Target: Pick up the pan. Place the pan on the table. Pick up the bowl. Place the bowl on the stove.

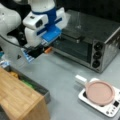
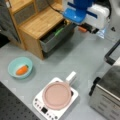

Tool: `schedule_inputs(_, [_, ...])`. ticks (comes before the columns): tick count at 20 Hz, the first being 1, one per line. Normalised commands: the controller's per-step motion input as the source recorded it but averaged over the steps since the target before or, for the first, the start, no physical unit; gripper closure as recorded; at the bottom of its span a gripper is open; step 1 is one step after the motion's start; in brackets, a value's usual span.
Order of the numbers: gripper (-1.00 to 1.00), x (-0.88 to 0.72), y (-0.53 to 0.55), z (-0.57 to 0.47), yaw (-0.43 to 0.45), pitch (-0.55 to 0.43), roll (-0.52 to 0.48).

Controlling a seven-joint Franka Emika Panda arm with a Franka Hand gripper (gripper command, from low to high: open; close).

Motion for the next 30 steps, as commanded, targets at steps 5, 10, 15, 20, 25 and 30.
schedule_inputs(5, [-1.00, 0.07, 0.04, -0.10, 0.062, 0.045, -0.028])
schedule_inputs(10, [-1.00, 0.15, 0.07, -0.16, 0.040, -0.006, -0.024])
schedule_inputs(15, [-1.00, 0.26, 0.10, -0.19, -0.014, -0.003, -0.034])
schedule_inputs(20, [-1.00, 0.34, 0.15, -0.27, -0.055, 0.007, -0.044])
schedule_inputs(25, [-1.00, 0.36, 0.17, -0.29, -0.097, 0.024, -0.026])
schedule_inputs(30, [-1.00, 0.33, 0.15, -0.19, -0.106, 0.033, -0.024])
